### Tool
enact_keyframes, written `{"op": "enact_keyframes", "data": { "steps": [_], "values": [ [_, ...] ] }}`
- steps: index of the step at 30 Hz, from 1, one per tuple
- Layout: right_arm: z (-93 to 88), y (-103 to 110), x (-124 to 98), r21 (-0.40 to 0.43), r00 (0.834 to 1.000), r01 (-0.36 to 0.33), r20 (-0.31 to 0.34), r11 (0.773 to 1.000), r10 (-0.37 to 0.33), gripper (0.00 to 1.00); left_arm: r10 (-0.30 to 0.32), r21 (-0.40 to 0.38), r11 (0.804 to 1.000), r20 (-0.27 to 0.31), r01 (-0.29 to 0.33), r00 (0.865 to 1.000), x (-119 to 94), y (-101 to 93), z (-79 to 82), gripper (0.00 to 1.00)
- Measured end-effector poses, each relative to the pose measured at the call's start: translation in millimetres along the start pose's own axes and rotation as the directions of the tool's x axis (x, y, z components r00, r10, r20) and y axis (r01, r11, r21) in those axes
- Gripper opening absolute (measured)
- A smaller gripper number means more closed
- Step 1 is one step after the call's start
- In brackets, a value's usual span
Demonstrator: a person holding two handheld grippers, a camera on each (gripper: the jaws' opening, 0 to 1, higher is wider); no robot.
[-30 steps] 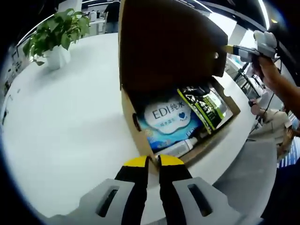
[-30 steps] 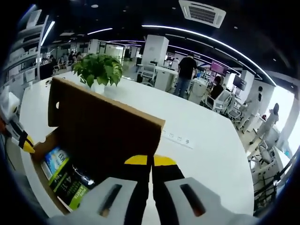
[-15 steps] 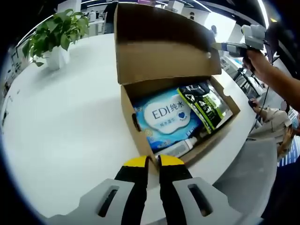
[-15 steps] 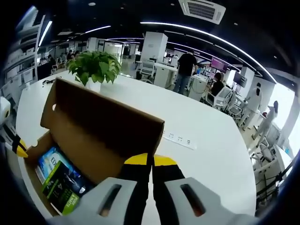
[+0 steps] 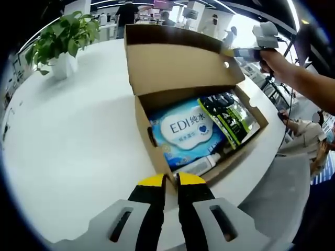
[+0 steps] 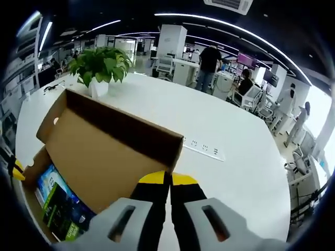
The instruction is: Operate the shoe box by opening the lid, removing the specified soft item, and placing it in the target area until the item is outside and the box remains undamaged.
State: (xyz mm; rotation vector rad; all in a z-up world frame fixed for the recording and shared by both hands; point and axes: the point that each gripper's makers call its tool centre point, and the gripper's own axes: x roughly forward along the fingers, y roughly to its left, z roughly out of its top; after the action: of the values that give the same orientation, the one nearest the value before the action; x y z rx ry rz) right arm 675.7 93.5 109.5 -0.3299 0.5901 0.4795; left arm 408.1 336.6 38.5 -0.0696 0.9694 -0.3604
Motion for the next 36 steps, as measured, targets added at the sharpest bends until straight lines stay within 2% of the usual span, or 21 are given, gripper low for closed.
{"op": "enact_keyframes", "data": {
  "steps": [3,8,16,20,26,36],
  "values": [
    [-4.9,-6,17,0.013,0.999,-0.009,-0.030,1.000,0.009,0.00,0.003,0.006,1.000,-0.003,-0.003,1.000,0,0.2,-0.1,0.05],
    [-15.6,-3,31,0.023,0.994,-0.026,-0.110,0.999,0.028,0.00,0.003,0.003,1.000,-0.005,-0.003,1.000,0,0.5,-0.3,0.05],
    [-31.4,-2,50,0.037,0.980,-0.051,-0.191,0.998,0.057,0.00,0.011,-0.001,1.000,-0.002,-0.011,1.000,-1,0.8,-0.5,0.05],
    [-39.6,1,54,0.045,0.968,-0.063,-0.239,0.997,0.072,0.00,0.010,-0.003,1.000,-0.003,-0.010,1.000,-1,1.2,-0.3,0.05],
    [-59.9,4,64,0.069,0.942,-0.080,-0.321,0.994,0.098,0.00,0.013,0.000,1.000,-0.008,-0.013,1.000,0,1.6,0.4,0.05],
    [-71.3,9,67,0.064,0.926,-0.096,-0.361,0.993,0.113,0.01,0.013,-0.008,1.000,-0.010,-0.013,1.000,1,1.9,0.7,0.05]
  ]
}}
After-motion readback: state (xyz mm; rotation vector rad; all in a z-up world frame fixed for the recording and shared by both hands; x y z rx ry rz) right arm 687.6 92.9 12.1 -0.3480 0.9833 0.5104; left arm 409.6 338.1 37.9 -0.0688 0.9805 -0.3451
